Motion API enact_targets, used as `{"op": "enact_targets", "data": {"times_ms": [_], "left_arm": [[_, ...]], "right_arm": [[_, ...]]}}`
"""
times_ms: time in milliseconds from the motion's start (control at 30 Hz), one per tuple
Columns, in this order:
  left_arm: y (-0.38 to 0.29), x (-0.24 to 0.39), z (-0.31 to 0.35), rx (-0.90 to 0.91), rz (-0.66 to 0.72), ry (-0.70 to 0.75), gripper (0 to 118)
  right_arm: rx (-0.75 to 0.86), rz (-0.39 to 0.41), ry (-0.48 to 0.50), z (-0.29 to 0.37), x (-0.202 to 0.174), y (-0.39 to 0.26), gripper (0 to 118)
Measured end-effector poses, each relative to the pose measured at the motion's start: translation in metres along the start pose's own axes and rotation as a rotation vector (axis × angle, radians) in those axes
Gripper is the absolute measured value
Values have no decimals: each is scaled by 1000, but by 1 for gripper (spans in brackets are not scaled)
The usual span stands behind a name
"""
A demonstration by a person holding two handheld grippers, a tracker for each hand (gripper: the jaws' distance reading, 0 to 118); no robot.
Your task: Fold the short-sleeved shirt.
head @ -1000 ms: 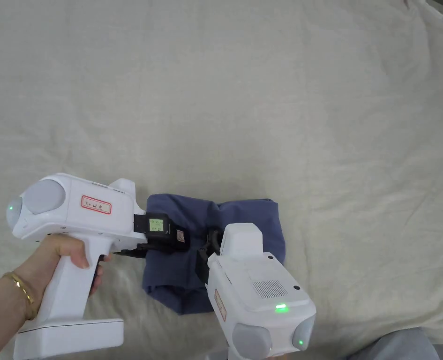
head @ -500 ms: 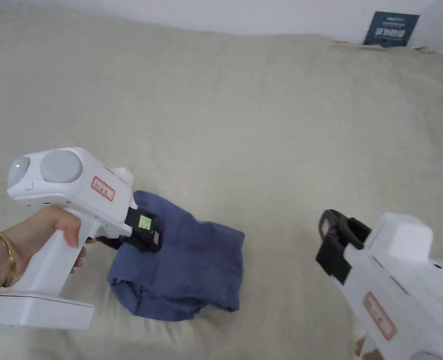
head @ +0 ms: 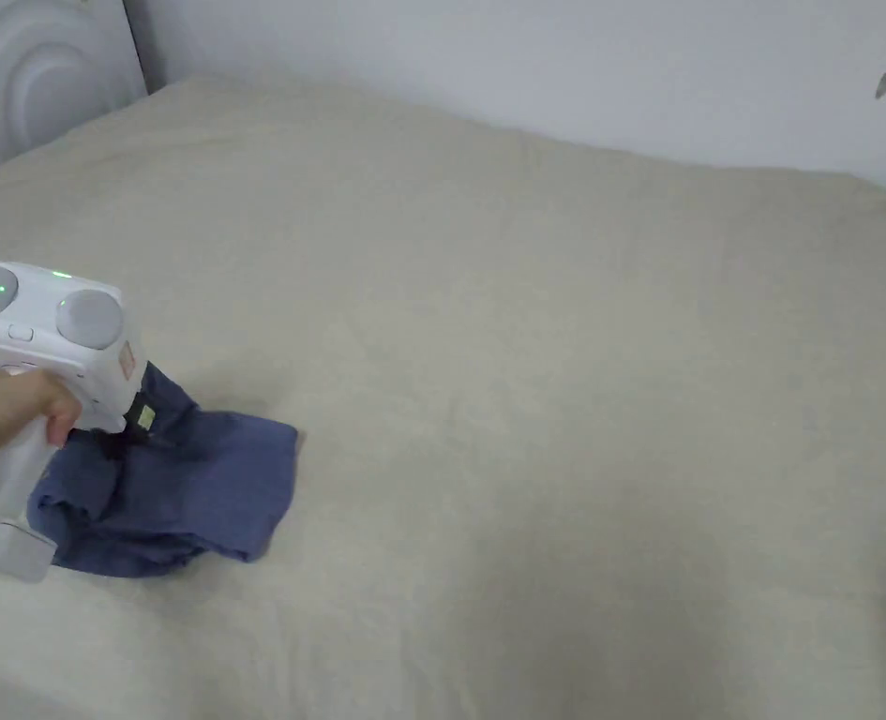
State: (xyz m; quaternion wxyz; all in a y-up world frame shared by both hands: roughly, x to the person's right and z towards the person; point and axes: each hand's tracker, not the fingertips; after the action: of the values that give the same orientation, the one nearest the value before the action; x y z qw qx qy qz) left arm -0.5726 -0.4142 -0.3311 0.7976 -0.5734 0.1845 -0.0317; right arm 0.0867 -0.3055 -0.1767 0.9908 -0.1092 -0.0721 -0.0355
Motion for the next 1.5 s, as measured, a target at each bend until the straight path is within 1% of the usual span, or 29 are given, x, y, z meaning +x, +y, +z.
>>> {"op": "enact_targets", "data": {"times_ms": [100, 167, 233, 267, 300, 367, 400, 433, 500, 567, 600, 667, 800, 833, 867, 900, 967, 1033, 1100, 1133, 1267, 1367, 1500], "left_arm": [[10, -30, -26, -34, 33, 70, 22], [17, -44, -40, -41, -15, 133, 24], [20, -56, -50, -18, -45, 191, 40], [21, -60, -54, -1, -51, 208, 46], [21, -64, -56, -1, -66, 218, 46], [18, -69, -55, 37, -81, 292, 82], [16, -72, -53, 54, -88, 334, 106], [15, -73, -50, 62, -86, 392, 118], [15, -77, -36, 136, -71, 488, 118], [15, -80, -15, 221, 18, 511, 118], [15, -78, -2, 255, 32, 501, 118], [13, -70, 30, 351, 11, 408, 118], [4, -29, 95, 605, -16, 318, 118], [3, -17, 111, 658, -8, 280, 118], [1, -3, 129, 709, 10, 235, 118], [-1, 9, 143, 738, 24, 190, 118], [-7, 37, 170, 824, 62, 83, 118], [-21, 65, 196, 936, 108, -36, 118], [-33, 95, 213, 994, 100, -100, 118], [-40, 111, 223, 1026, 91, -131, 118], [-58, 165, 243, 1114, 77, -248, 118], [-69, 200, 249, 1129, 84, -296, 118], [-87, 237, 249, 1169, 55, -353, 117]], "right_arm": [[-3, -5, -56, -5, -1, 3, 0], [-13, -17, -86, -9, 0, 3, 0], [-27, -30, -110, -14, -2, 2, 0], [-35, -34, -114, -17, -2, 2, 0], [-44, -35, -115, -20, -3, 2, 0], [-53, -40, -125, -26, -4, 0, 0], [-57, -44, -126, -28, -4, 1, 0], [-56, -54, -125, -30, -4, 1, 0], [-54, -55, -107, -31, -5, 3, 0], [-48, -36, -93, -30, -5, 5, 0], [-45, -37, -78, -28, -6, 7, 0], [-28, -30, -57, -24, -1, 9, 0], [-19, -14, -26, -19, 14, 12, 0], [-14, -7, -21, -17, 16, 14, 0], [-11, 4, -12, -11, 8, 18, 0], [-7, 10, -1, -8, 9, 19, 0], [6, 18, 14, -4, 12, 22, 0], [16, 31, 26, 5, 5, 27, 0], [26, 40, 41, 9, 6, 29, 0], [30, 47, 41, 4, 19, 29, 0], [49, 68, 55, 3, 32, 31, 0], [67, 81, 68, 6, 36, 33, 0], [96, 90, 70, 11, 37, 35, 0]]}}
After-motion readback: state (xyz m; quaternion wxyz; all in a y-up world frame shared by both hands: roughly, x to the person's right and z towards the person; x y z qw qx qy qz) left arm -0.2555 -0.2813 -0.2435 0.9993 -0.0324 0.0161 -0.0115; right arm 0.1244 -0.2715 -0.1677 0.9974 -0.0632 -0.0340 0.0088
